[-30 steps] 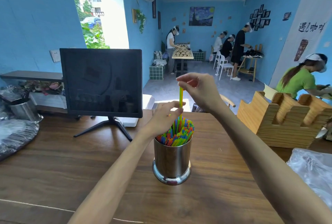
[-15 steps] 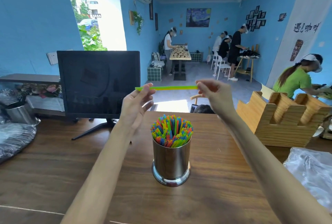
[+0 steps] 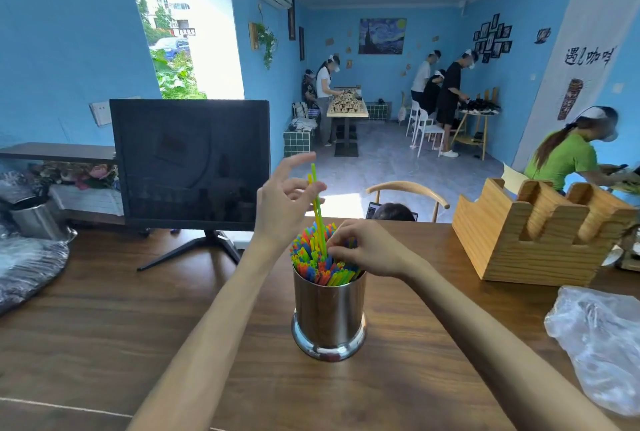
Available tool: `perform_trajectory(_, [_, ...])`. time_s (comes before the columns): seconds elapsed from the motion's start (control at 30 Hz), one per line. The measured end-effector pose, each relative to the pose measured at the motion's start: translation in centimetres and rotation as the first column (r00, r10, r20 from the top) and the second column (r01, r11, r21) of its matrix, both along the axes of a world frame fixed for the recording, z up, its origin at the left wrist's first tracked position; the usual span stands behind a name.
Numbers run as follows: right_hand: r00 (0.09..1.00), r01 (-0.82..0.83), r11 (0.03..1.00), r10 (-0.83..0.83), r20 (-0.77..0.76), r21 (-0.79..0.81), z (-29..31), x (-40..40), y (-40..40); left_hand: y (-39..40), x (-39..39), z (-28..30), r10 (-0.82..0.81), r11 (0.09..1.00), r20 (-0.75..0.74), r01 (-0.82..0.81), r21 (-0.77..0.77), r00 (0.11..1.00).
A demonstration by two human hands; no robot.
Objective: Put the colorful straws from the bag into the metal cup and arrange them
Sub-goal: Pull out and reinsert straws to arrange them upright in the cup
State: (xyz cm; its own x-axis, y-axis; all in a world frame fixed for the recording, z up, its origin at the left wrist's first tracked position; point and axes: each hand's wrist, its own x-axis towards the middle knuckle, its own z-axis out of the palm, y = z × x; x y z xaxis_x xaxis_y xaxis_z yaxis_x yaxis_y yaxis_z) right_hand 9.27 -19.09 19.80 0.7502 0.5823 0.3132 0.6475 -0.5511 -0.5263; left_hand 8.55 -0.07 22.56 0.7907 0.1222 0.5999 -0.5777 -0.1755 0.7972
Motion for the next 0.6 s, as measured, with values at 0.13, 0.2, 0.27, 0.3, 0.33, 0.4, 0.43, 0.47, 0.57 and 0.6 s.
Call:
perform_trajectory(0.13, [0.972, 0.233, 0.921, -0.228, -0.053, 0.311, -0.1, 1.2, -0.4, -0.6, 0.3, -2.4, 0.065, 0.978, -0.055, -0.053, 0.204, 0.996])
perform_trajectory(0.2, [0.936, 0.347, 0.885, -0.349, -0.05, 0.309, -0.4, 2.0, -0.8, -0.6, 0.4, -3.5, 0.096, 0.955, -0.054, -0.076, 0.288, 0.994])
perform_trajectory(0.27, [0.927, 0.374, 0.911, -0.363, -0.097, 0.174, -1.0, 2.6, -1.1, -0.6, 0.4, -4.3, 0.106, 0.92, -0.063, -0.074, 0.384, 0.992])
perform_trajectory(0.3, [0.926, 0.37, 0.924, -0.357, -0.124, 0.101, -1.3, 2.9, -1.2, -0.6, 0.4, -4.6, 0.103, 0.906, -0.082, -0.06, 0.419, 0.991])
perform_trajectory(0.33, [0.923, 0.369, 0.928, -0.359, -0.142, 0.051, -1.6, 3.0, -1.1, -0.7, 0.4, -4.9, 0.105, 0.895, -0.106, -0.047, 0.444, 0.989])
perform_trajectory(0.4, [0.922, 0.367, 0.93, -0.36, -0.141, 0.028, -2.1, 3.1, -1.0, -0.7, 0.6, -5.3, 0.12, 0.873, -0.146, -0.034, 0.487, 0.982])
perform_trajectory(0.43, [0.922, 0.37, 0.929, -0.362, -0.135, 0.033, -2.3, 3.1, -1.0, -0.7, 0.6, -5.4, 0.126, 0.861, -0.16, -0.028, 0.507, 0.979])
perform_trajectory(0.47, [0.919, 0.378, 0.925, -0.37, -0.133, 0.041, -2.3, 3.1, -0.9, -0.7, 0.6, -5.4, 0.131, 0.85, -0.167, -0.024, 0.526, 0.977])
perform_trajectory(0.57, [0.908, 0.406, 0.91, -0.39, -0.154, 0.085, -2.2, 3.1, -1.0, -0.6, 0.5, -5.0, 0.128, 0.833, -0.172, -0.012, 0.553, 0.977])
perform_trajectory(0.6, [0.906, 0.407, 0.908, -0.388, -0.168, 0.101, -2.0, 3.1, -1.0, -0.6, 0.4, -4.9, 0.12, 0.837, -0.179, -0.003, 0.547, 0.976])
